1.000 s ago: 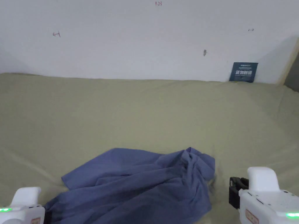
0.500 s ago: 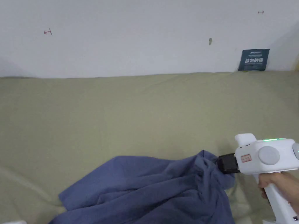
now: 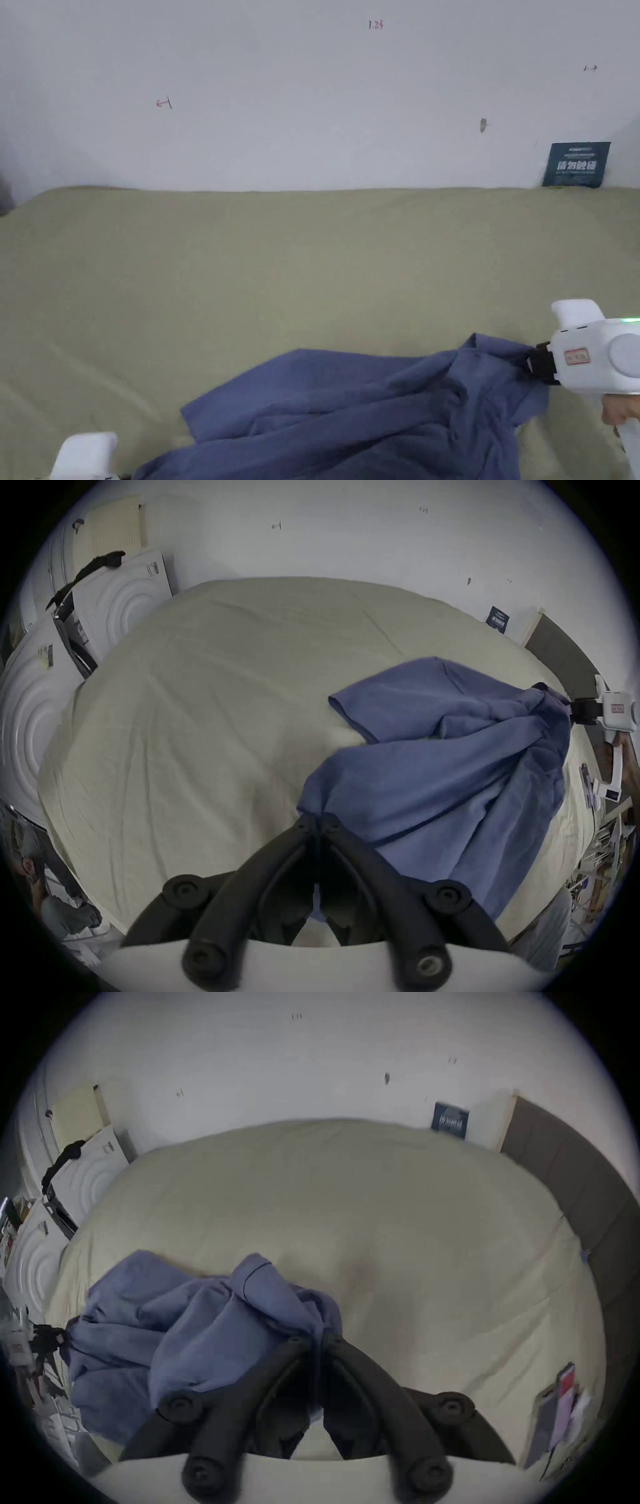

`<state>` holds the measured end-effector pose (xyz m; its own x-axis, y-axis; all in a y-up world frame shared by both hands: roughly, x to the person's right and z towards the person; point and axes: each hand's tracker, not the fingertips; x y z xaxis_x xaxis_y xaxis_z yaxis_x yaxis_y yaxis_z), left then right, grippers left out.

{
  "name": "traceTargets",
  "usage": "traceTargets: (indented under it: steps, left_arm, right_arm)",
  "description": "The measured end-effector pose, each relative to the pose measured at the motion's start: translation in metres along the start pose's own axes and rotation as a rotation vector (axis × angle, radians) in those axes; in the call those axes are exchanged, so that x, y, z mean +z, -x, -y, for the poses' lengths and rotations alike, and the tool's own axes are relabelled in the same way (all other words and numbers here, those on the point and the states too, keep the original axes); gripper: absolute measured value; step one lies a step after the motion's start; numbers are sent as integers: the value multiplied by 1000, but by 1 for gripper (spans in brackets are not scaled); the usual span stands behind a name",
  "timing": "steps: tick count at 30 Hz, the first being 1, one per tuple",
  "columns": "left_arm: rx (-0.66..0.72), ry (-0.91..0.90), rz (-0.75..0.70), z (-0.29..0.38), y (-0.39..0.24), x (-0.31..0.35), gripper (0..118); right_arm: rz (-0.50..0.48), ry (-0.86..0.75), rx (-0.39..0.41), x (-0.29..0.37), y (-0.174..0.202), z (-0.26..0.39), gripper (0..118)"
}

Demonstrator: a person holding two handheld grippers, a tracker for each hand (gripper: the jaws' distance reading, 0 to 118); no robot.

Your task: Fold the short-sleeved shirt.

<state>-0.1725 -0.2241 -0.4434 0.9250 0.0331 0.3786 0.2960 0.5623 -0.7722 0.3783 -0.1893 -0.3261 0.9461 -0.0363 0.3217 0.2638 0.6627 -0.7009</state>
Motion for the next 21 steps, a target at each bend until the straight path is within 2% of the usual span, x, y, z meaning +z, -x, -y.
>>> traceTargets:
  steps: [5, 9, 13, 16, 21]
  left_arm:
    - [8, -142, 11, -34, 11, 58, 0]
    - [-15, -268, -35, -59, 6, 119, 0]
    - [1, -361, -47, -84, 9, 173, 0]
    - [0, -411, -56, -98, 10, 204, 0]
    - [6, -457, -55, -117, 5, 232, 0]
  right_arm:
    - [-15, -147, -42, 101, -18, -13, 7]
    - [9, -257, -23, 175, -20, -14, 7]
    - [17, -366, -45, 242, -26, -16, 7]
    - [49, -402, -29, 279, -27, -19, 7]
    - [52, -453, -55, 308, -33, -25, 7]
